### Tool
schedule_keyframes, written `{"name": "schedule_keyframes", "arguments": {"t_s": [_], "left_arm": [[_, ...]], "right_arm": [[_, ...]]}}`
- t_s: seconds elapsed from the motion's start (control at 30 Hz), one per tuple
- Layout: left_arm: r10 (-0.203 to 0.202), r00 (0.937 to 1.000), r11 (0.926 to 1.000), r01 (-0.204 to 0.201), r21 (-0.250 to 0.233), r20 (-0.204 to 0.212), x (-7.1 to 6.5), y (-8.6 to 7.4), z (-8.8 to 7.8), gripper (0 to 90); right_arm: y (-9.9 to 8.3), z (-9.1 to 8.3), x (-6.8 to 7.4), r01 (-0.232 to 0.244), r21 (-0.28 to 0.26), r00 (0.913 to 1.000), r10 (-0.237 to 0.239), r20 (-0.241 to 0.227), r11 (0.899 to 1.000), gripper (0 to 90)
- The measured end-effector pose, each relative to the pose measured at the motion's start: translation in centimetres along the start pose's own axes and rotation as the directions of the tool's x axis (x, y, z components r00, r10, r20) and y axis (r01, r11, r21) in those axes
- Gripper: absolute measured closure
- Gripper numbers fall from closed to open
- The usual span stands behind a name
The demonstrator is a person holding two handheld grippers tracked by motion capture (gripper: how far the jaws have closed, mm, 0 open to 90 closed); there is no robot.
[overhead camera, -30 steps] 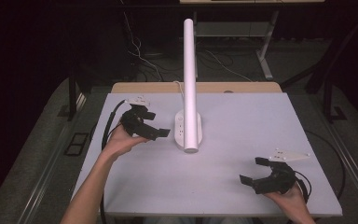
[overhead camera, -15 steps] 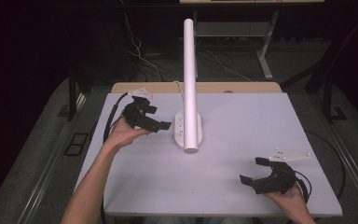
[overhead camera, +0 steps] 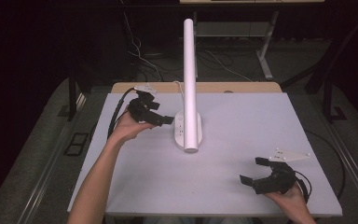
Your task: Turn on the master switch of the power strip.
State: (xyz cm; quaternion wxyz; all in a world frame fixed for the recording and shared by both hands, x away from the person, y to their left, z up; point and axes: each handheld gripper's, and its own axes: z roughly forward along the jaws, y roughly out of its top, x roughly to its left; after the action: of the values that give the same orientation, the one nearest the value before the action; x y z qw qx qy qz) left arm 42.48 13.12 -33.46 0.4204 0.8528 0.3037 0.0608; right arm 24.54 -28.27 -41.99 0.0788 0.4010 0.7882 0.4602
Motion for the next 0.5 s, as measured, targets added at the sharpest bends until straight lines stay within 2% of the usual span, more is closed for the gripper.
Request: {"name": "schedule_keyframes", "arguments": {"t_s": [0.37,0.5], "left_arm": [[0.000,0.9996,0.9999,0.001,0.015,-0.027,0.8,1.2,1.0,13.5],[-0.021,0.9994,0.9997,0.021,0.013,-0.028,1.1,1.3,1.6,14.5]], "right_arm": [[0.0,-0.1,0.0,0.000,0.000,1.0000,0.000,0.001,1.000,0.2],[0.0,-0.1,-0.1,-0.002,-0.001,1.0000,0.002,0.000,1.000,0.2]]}}
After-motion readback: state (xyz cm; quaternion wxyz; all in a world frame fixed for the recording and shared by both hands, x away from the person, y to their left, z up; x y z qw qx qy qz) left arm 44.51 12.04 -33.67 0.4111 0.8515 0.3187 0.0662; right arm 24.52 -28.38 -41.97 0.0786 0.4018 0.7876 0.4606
